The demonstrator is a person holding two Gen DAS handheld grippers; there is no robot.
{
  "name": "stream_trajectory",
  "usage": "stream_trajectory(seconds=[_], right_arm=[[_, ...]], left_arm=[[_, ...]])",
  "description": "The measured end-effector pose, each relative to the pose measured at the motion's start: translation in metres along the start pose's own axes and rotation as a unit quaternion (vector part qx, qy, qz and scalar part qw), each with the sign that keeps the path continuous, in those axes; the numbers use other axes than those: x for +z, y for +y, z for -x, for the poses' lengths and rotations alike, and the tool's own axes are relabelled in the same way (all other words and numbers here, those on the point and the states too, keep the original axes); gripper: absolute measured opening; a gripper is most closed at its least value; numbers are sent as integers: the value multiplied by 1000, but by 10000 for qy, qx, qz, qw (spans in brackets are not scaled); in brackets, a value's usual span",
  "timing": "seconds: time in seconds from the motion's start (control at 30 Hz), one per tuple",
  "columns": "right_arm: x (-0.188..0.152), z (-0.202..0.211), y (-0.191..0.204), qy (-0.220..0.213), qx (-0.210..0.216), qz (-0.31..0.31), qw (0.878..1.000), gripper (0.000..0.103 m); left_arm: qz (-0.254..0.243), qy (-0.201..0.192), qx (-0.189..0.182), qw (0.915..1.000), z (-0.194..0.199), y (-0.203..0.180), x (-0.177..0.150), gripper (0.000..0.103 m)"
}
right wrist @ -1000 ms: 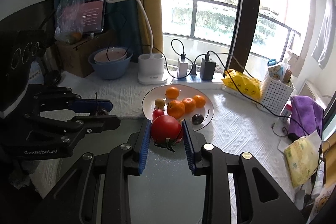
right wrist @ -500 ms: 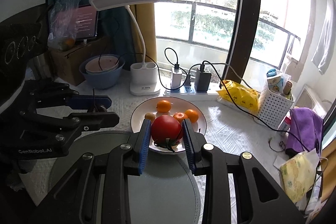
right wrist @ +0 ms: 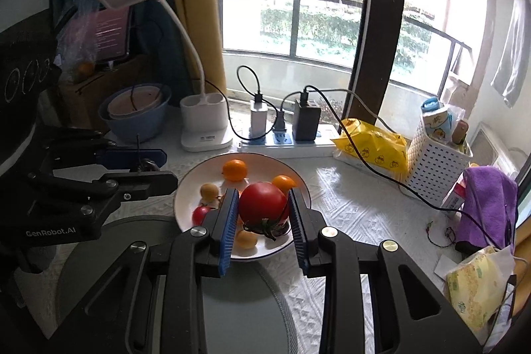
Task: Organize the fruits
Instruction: 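Carry the red tomato and dark plum over the white plate, then lower both fruits onto the plate and open both grippers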
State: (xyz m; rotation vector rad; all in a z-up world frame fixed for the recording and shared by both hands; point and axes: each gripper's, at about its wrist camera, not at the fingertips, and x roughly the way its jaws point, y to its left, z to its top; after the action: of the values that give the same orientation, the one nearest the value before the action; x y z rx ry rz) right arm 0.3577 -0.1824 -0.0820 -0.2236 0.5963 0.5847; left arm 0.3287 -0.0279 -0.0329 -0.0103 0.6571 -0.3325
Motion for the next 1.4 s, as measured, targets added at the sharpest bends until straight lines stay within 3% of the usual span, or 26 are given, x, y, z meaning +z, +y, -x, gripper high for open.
stream_trajectory(seconds=[0.5,0.83,1.4], right_arm=[[-3,-65,-21,360,-6,-229,9991,32],[-9,-107,-36,511,-101,-472,9975,32],[-19,-129,-41,626,-37,-612,9962,32]], left_arm=[[232,248,76,9994,-60,39,-3,29],[465,288,332,9980,-98,63,-7,29],[679,614,510,9945,-120,76,-16,30]])
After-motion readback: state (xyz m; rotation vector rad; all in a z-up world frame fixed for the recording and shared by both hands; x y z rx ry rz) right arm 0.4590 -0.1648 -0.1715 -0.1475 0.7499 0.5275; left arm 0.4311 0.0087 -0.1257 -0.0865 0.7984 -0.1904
